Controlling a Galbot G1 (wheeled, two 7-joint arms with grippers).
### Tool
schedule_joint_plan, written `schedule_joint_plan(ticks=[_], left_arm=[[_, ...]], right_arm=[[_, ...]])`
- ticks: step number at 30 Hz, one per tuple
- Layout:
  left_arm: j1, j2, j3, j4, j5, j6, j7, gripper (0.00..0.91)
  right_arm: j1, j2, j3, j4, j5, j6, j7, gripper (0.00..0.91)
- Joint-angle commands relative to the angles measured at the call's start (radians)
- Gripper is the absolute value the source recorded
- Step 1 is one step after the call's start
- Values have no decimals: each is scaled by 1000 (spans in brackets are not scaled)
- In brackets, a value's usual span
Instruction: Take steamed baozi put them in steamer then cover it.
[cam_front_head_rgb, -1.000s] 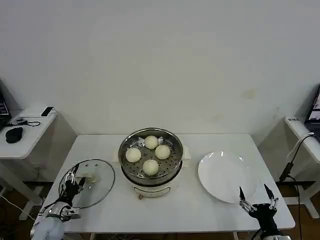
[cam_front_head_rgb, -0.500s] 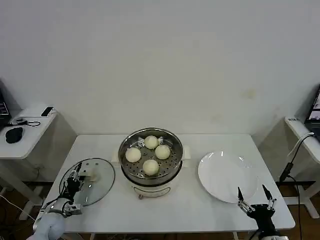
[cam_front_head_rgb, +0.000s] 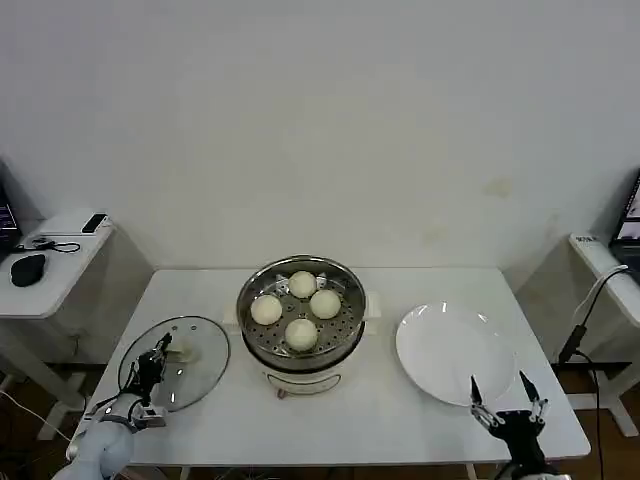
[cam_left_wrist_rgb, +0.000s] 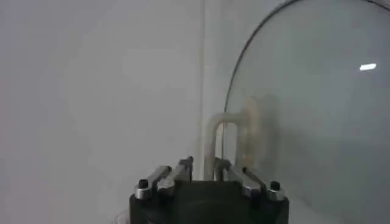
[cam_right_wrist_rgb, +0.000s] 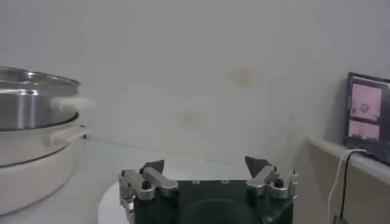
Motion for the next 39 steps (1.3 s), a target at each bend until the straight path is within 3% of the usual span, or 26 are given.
schedule_joint_plan(ticks=[1, 12, 19, 32, 39], left_arm=[[18, -14, -28, -5, 5, -6, -27, 0], [162, -71, -178, -288, 70, 108, -78, 0], [230, -66, -270, -397, 122, 166, -39, 0], [272, 35, -399, -591, 93, 248, 172, 0], [231, 103, -289, -689, 38, 304, 252, 0]], right_arm=[[-2, 1, -3, 3, -4, 1, 0, 907], [-7, -5, -21, 23, -15, -3, 0, 907], [-11, -22, -22, 29, -14, -4, -1, 907], [-5, -31, -43, 26, -26, -7, -9, 907], [0, -33, -43, 16, -34, -5, -10, 907]])
